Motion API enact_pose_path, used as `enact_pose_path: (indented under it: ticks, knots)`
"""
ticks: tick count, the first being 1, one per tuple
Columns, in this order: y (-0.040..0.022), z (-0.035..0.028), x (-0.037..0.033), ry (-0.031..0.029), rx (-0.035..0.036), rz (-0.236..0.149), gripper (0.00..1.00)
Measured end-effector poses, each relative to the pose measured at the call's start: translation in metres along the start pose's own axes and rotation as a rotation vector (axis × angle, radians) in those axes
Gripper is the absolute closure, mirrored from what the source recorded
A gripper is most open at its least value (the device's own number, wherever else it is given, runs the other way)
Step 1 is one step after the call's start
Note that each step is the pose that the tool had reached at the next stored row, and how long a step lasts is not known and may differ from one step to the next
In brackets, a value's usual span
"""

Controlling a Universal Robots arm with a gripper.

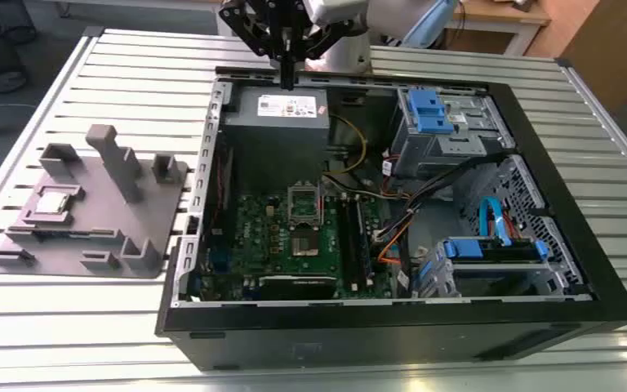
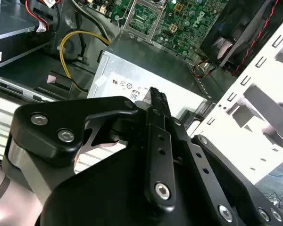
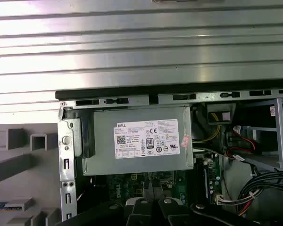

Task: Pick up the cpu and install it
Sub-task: 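Reach for the cpu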

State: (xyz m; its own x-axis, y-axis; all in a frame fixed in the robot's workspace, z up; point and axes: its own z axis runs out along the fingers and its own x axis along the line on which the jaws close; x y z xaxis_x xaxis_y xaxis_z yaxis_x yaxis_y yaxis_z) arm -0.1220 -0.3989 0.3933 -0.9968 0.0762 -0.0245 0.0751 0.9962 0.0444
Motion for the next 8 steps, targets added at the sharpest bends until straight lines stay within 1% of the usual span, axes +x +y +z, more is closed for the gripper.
enact_pose_path:
  ticks: [8]
  knots:
    - [-0.0001, -0.0001, 0.0011, 0.0, 0.0, 0.0, 0.89]
